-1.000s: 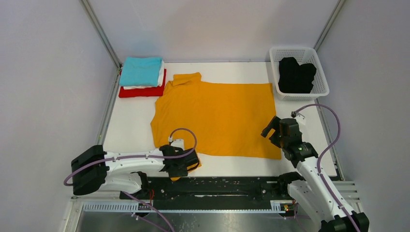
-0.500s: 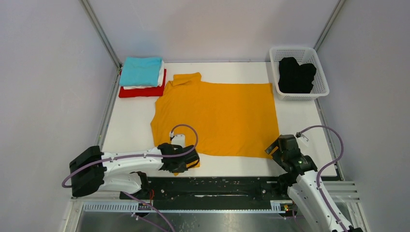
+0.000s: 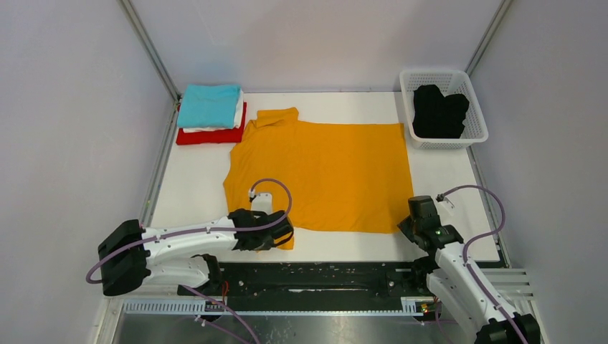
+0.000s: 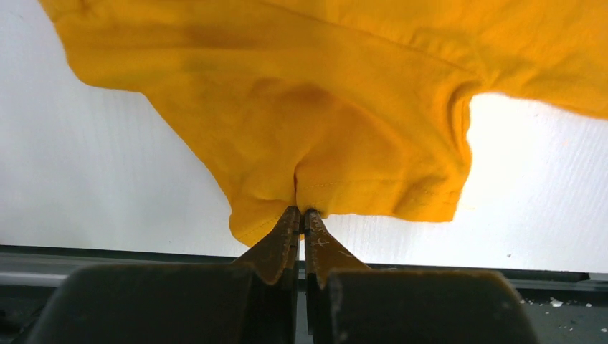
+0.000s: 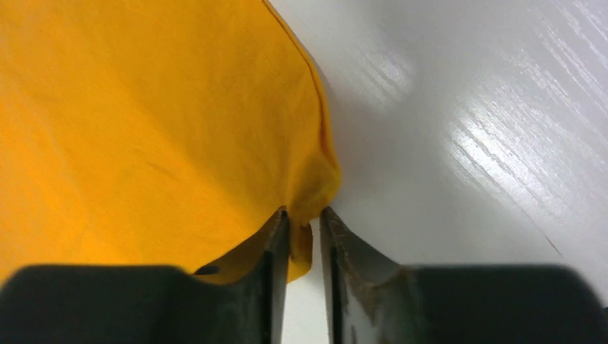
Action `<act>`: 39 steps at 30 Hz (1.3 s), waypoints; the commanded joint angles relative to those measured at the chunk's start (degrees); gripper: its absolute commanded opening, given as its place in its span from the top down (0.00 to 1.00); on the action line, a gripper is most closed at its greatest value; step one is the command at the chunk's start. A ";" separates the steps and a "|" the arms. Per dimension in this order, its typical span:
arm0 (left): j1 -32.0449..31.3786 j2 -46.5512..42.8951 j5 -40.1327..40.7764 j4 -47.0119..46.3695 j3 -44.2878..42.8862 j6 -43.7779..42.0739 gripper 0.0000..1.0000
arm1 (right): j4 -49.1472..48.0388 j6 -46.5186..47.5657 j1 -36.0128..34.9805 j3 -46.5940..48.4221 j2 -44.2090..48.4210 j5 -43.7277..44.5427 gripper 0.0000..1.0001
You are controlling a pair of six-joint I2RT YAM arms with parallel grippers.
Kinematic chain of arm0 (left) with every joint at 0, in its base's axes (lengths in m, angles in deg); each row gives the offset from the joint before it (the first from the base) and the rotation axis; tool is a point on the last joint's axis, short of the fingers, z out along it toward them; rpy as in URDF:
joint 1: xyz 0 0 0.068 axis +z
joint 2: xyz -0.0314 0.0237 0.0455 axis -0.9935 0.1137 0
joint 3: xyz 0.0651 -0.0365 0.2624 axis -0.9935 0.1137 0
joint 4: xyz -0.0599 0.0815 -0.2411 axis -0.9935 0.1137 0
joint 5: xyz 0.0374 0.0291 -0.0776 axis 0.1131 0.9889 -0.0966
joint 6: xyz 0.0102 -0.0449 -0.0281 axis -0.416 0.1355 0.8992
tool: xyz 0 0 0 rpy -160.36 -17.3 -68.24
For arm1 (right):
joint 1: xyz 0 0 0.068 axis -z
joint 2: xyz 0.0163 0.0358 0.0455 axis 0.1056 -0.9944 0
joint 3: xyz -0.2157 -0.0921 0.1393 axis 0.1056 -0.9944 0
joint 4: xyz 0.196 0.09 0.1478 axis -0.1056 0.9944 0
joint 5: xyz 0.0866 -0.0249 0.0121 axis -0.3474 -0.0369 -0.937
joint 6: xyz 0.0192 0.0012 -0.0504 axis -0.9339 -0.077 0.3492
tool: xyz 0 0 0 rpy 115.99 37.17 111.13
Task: Fold and stack the t-shirts
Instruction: Grab the side of the flattened tshirt closest away from the robot with both arms, then fold the flattened tshirt in 1/3 of the way
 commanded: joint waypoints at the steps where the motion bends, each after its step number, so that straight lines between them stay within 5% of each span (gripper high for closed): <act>1: 1.68 -1.94 5.85 1.18 -4.18 -1.57 1.00 | 0.36 -0.20 0.12 -1.40 0.87 1.59 0.79; 7: 5.92 -2.73 10.22 -2.12 -9.38 -7.84 1.00 | 1.42 2.65 0.12 1.33 3.85 0.75 1.00; 20: 24.13 7.73 8.48 -17.47 -21.16 -29.41 1.00 | -3.44 10.25 0.21 15.08 -11.88 1.50 1.00; 35: 34.08 29.56 4.66 -28.77 -37.77 -46.99 1.00 | -10.22 14.36 4.69 31.18 -35.69 2.22 1.00; 39: 36.68 36.27 3.23 -25.68 -44.24 -46.28 0.93 | -10.53 15.71 5.76 36.76 -43.52 1.29 0.71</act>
